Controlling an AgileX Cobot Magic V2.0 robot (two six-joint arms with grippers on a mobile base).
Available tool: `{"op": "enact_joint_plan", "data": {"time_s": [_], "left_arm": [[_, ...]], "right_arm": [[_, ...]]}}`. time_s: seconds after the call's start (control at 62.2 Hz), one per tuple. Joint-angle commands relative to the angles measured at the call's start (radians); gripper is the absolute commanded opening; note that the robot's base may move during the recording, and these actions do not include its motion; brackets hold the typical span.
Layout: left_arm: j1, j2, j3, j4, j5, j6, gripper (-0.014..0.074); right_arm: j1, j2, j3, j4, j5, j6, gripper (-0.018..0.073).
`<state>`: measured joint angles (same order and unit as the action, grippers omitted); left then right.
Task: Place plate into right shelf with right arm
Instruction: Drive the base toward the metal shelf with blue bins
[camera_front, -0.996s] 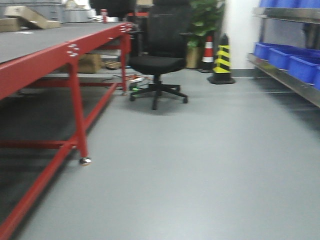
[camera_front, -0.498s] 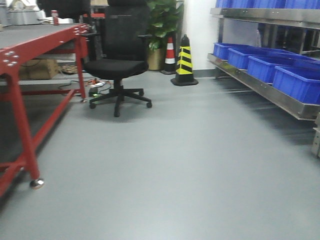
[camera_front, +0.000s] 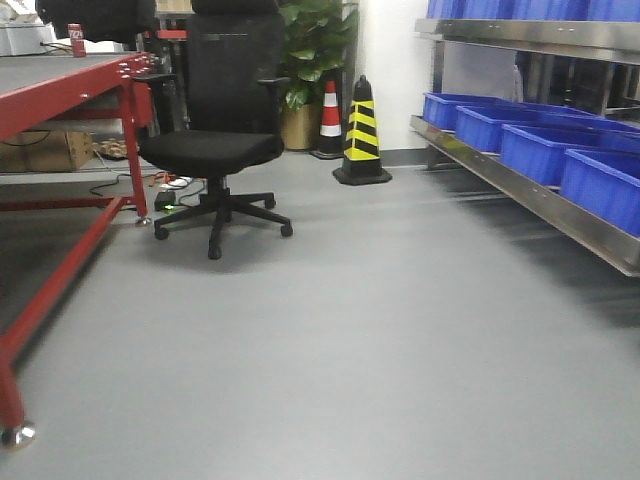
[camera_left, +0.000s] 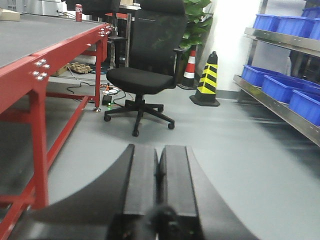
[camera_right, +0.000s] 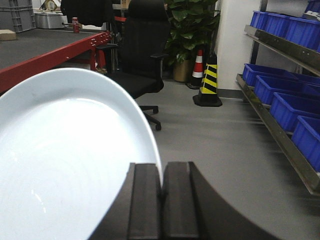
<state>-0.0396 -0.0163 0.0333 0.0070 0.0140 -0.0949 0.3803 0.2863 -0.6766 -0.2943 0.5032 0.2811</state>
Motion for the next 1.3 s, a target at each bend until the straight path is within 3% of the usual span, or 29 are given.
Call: {"op": "enact_joint_plan", "data": {"time_s": [0.0,1.285], "left_arm": [[-0.002,-0.011,0.009,0.000,-0.090,-0.006,-0.0047],[-0.002,-0.011,0.009,0.000,-0.090,-0.006,-0.0047]], "right_arm": [[-0.003,0.013,-0.029,-0.018,-0.089,-0.005,0.0054],[-0.003,0.012,-0.029,-0.018,-0.089,-0.005,0.0054]]}}
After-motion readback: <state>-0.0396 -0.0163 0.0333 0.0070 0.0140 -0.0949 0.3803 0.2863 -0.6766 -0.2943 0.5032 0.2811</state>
